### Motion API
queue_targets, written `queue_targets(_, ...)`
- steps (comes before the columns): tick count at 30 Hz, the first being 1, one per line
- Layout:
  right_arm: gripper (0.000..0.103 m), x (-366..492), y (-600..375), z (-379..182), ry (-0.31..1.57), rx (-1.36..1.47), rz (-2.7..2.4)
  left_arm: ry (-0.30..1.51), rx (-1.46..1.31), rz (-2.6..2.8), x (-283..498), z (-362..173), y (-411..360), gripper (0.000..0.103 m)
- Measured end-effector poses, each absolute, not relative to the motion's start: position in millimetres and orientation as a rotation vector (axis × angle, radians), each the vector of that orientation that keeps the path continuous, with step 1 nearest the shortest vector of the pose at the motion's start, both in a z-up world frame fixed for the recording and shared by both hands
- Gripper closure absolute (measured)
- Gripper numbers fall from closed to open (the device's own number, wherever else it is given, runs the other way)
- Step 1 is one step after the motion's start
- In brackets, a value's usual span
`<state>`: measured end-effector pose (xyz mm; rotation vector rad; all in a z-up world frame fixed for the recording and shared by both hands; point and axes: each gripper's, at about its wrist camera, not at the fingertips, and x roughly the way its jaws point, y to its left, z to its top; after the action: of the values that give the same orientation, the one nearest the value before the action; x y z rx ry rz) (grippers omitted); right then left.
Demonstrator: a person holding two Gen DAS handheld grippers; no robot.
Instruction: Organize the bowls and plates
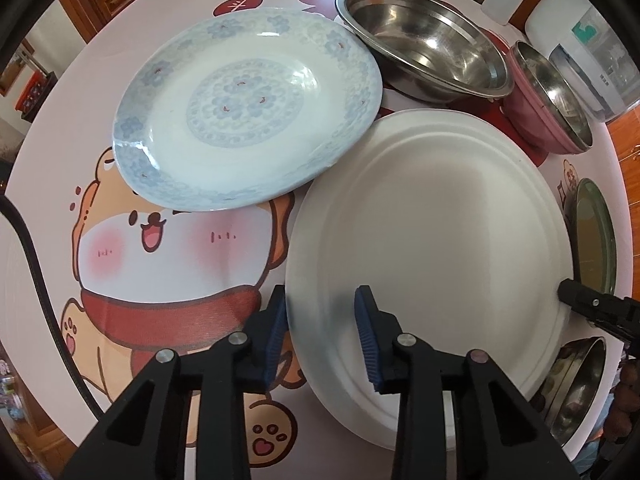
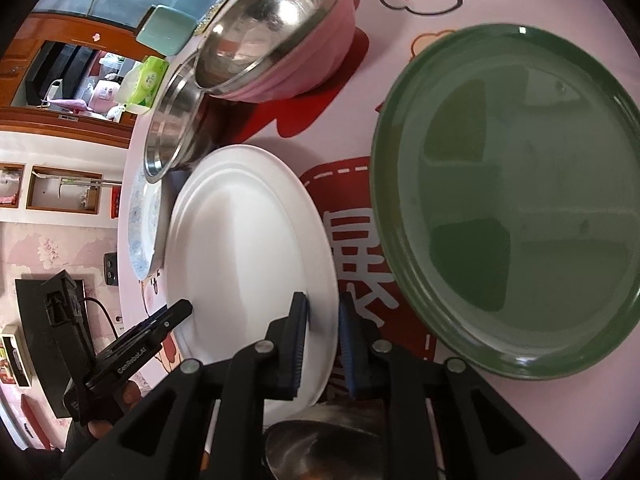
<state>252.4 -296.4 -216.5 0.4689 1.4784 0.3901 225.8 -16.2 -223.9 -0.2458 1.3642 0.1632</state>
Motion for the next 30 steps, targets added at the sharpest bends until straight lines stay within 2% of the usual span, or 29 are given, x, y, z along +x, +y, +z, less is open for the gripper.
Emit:
queue_targets(17, 0.088, 240.0, -283.4, -185.2, 1.399, 0.475, 0.439, 1.322, -0.269, 0.176, 205.2, -195.4, -4.1, 0.073)
queue_targets(30, 0.088, 218.3, -278.5, -154.9, 1.332, 0.430, 0.447, 1.268, -0.282, 0.158, 161.8, -167.0, -9.8, 0.073)
